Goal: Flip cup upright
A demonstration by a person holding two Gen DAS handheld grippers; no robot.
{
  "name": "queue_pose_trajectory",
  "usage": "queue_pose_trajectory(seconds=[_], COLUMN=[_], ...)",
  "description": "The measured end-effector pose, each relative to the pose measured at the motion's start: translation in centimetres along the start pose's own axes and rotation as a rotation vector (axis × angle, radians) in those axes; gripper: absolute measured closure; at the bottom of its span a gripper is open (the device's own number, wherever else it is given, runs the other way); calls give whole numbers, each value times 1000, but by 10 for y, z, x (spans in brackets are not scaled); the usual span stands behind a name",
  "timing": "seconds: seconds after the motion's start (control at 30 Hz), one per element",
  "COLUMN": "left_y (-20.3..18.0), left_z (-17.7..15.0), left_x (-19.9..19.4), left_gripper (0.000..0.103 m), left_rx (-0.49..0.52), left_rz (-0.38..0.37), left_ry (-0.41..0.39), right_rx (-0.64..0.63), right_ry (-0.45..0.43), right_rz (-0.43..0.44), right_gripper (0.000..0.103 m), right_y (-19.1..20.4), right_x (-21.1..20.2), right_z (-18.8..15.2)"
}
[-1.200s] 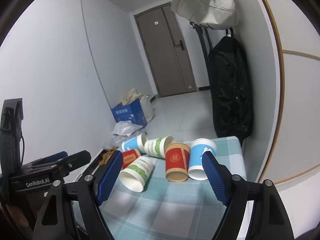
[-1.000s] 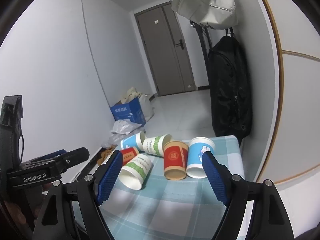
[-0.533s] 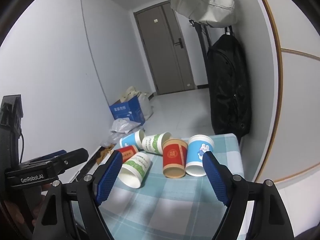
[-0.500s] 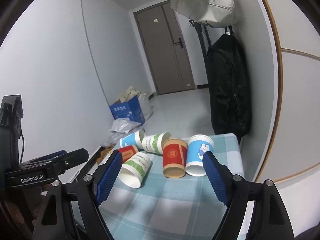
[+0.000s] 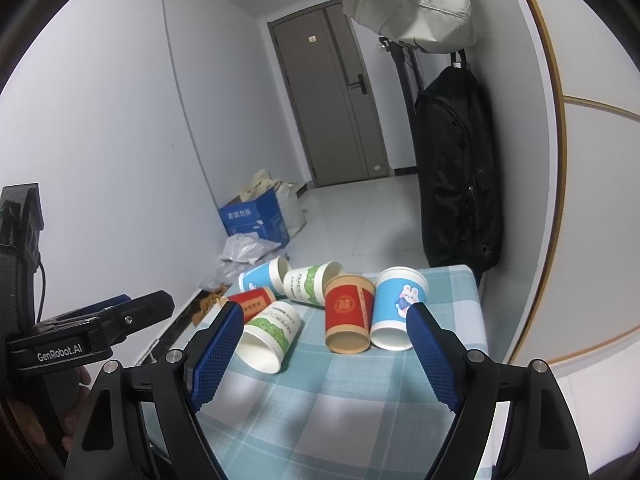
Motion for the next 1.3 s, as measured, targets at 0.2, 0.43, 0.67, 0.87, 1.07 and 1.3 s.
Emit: queue_pose_trajectory(seconds=[0.2, 0.43, 0.67, 0.87, 1.07, 1.3], left_y=[0, 4, 4, 3, 2, 3], left_z=[0, 0, 0, 0, 1, 1], left_x=[-1, -1, -1, -4, -3, 4], left_gripper=[3, 3, 3, 3, 3, 3], left_rx=[4, -6, -4, 6, 8, -11], left_rz=[5, 5, 4, 10, 12, 8], left_ry=[-2, -1, -1, -5, -5, 19], right_rx=[2, 2, 0, 0, -1, 29], right_ry=[10, 12, 18, 17, 19, 28], right_rz=[3, 2, 5, 8, 4, 12], right_gripper=[19, 19, 19, 19, 19, 17], right_y=[-1, -1, 0, 0, -1, -6], right_x=[2, 4, 5, 5, 5, 6], right_z=[-1, 0, -2, -2, -1, -3])
Point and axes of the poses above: each gripper's, at about its wrist camera, not at the fingertips, and x roughly the way its jaws point, y to its left, z to its top, the point moved 4 cm from there along x, roughly the way its jaws point, and after that the axes turned 1 degree about -x, right-handed, at the moved point
